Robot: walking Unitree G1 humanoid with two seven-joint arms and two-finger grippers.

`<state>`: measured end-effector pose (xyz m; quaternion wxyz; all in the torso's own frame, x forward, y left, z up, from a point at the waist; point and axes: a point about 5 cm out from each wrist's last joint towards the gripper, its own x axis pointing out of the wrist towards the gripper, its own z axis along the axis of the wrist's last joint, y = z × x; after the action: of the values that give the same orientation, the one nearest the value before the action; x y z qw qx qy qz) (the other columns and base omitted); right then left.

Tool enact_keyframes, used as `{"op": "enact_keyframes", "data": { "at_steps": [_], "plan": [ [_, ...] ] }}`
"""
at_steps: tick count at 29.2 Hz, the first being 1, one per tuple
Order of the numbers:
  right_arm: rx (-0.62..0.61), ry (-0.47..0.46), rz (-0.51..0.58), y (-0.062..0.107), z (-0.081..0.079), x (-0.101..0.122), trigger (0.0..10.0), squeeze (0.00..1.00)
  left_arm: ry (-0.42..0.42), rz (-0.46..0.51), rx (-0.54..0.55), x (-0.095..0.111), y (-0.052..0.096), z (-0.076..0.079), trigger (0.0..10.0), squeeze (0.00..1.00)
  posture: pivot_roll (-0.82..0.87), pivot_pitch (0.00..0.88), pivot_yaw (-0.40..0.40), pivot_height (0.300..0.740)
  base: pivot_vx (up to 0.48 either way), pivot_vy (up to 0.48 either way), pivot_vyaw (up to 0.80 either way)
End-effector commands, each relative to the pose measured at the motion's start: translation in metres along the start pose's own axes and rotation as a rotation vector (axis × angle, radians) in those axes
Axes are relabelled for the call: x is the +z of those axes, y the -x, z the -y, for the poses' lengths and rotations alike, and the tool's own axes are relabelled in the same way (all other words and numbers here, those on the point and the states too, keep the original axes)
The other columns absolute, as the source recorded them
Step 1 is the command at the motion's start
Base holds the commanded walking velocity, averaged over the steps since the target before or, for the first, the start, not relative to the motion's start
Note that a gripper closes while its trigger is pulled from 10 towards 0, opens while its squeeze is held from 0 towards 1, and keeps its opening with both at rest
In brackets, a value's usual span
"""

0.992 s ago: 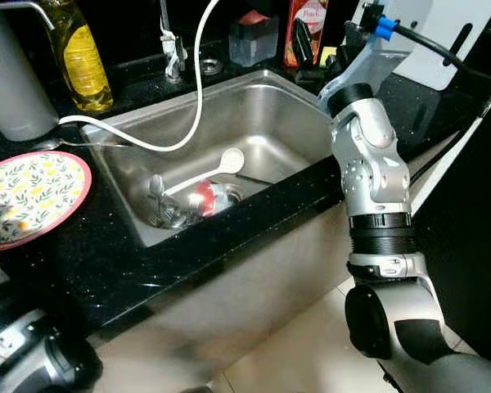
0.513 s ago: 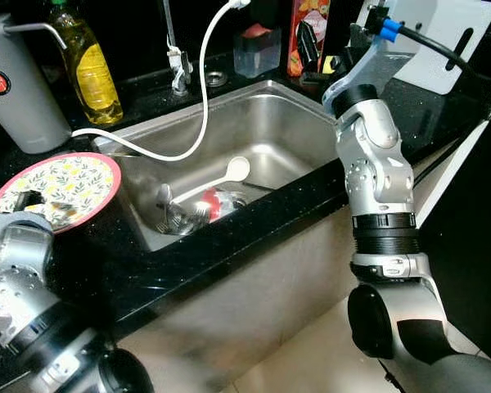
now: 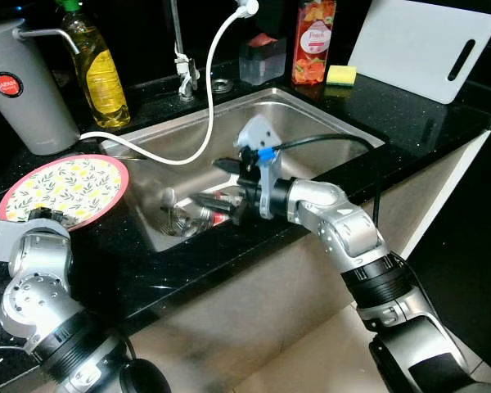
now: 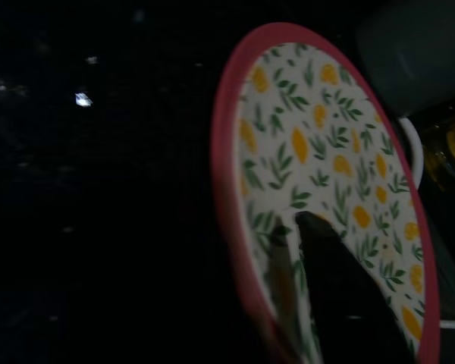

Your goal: Kitchen organization

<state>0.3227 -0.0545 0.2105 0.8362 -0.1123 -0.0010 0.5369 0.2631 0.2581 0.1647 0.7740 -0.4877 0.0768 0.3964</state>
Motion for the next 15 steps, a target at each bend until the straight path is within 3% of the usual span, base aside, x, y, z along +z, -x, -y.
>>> {"op": "enact_keyframes", "data": {
  "at_steps": [1,5,12,14,15],
  "plan": [
    [0.087,0.063,0.003,-0.002,-0.013,0.0,10.0,0.0,-0.024,-0.164,0.153,-0.036,-0.011,-0.029,0.0,0.0,0.08,0.0,0.024,0.74,0.0,0.0,0.0],
    [0.147,0.051,0.037,0.0,-0.019,0.008,10.0,0.0,-0.026,-0.169,0.154,-0.039,-0.011,-0.03,0.0,0.0,0.08,0.0,0.028,0.74,0.0,0.0,0.0],
    [0.144,0.038,0.056,0.002,-0.017,0.012,10.0,0.0,-0.011,-0.187,0.117,-0.041,-0.013,-0.027,0.0,0.0,0.07,0.0,0.036,0.74,0.0,0.0,0.0],
    [0.139,0.039,0.069,0.003,-0.016,0.013,10.0,0.0,-0.023,-0.215,0.029,-0.041,-0.014,-0.015,0.0,0.0,0.07,0.0,0.038,0.74,0.0,0.0,0.0],
    [0.131,0.038,0.079,0.003,-0.016,0.014,10.0,0.0,-0.078,-0.199,-0.075,-0.038,-0.013,-0.001,0.0,0.0,0.07,0.0,0.038,0.74,0.0,0.0,0.0]
  ]
}}
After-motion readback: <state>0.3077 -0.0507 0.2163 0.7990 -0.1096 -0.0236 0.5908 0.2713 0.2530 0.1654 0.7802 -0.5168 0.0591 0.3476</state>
